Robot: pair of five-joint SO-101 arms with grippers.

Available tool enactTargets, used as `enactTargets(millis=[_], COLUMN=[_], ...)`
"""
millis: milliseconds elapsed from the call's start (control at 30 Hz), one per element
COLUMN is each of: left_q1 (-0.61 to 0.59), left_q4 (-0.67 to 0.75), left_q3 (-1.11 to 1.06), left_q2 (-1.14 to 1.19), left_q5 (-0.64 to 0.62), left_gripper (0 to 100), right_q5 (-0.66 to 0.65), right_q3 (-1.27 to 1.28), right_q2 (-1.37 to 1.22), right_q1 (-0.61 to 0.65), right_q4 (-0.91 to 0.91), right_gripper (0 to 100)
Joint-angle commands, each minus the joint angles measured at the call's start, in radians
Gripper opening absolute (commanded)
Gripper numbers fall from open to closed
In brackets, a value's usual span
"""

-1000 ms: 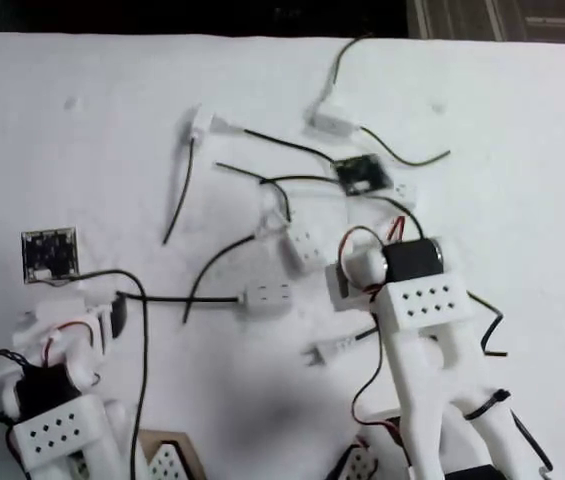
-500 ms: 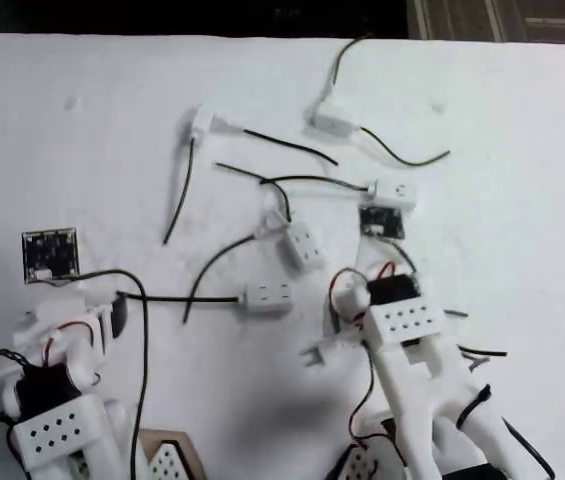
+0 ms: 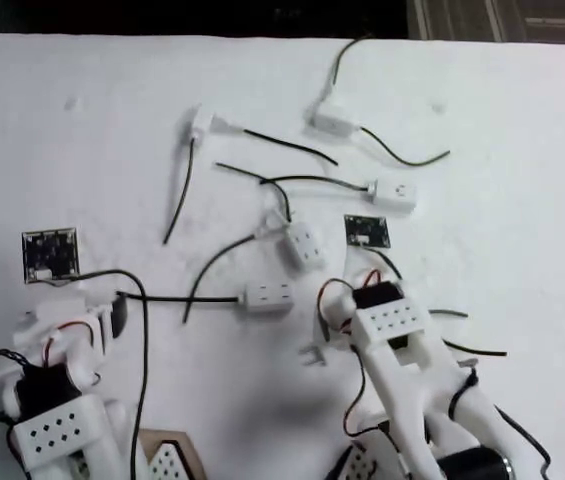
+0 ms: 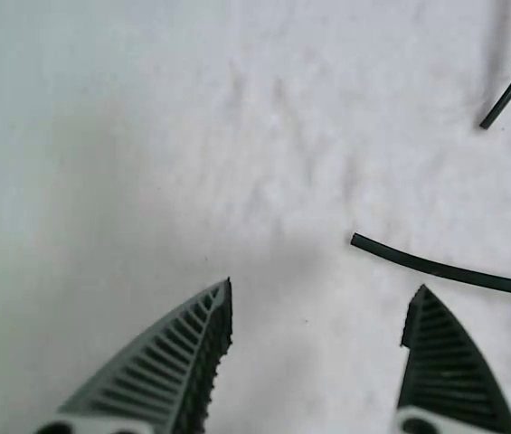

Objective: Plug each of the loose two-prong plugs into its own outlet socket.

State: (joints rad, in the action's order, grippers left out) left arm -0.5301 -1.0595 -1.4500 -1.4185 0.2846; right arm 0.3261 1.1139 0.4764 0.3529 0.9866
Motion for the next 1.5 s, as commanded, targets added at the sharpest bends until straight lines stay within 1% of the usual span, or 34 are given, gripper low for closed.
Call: enactTargets(millis=[0, 333, 533, 667, 933, 1100, 1200, 1267, 1367, 1433, 1467], left_q1=[-0.004, -0.004, -0.004, -0.004, -0.004, -0.004, -0.004, -0.004, -0.004, -0.004, -0.004], left_q4=[0.018, 0.018, 0.018, 0.018, 0.018, 0.018, 0.018, 0.018, 0.018, 0.018, 0.018], left_q3=[0.002, 0.002, 0.002, 0.002, 0.002, 0.002, 0.002, 0.002, 0.002, 0.002, 0.002], left_q2=[-0.012, -0.012, -0.012, -0.012, -0.012, -0.012, -0.012, -0.012, -0.012, -0.012, -0.012], left_q5=[0.002, 0.002, 0.002, 0.002, 0.002, 0.002, 0.002, 0.002, 0.002, 0.002, 0.002], left_gripper=[30, 30, 30, 30, 30, 30, 30, 30, 30, 30, 30], right_q5=[0.008, 0.003, 0.003, 0.003, 0.009, 0.009, 0.009, 0.009, 0.002, 0.002, 0.0], right_q3=[-0.017, -0.173, -0.21, -0.203, -0.201, -0.204, -0.204, -0.209, -0.235, -0.25, -0.253], right_q2=[-0.082, -0.094, -0.096, -0.114, -0.248, -0.36, -0.383, -0.381, -0.372, -0.354, -0.34], right_q1=[0.001, 0.001, 0.001, 0.002, 0.001, 0.001, 0.001, 0.001, 0.001, 0.001, 0.001], right_q4=[-0.013, 0.248, 0.295, 0.277, 0.137, 0.13, 0.131, 0.131, 0.131, 0.134, 0.133], right_gripper=[15.6, 15.6, 15.7, 15.8, 15.6, 15.6, 15.4, 12.3, 0.5, 3.5, 2.3])
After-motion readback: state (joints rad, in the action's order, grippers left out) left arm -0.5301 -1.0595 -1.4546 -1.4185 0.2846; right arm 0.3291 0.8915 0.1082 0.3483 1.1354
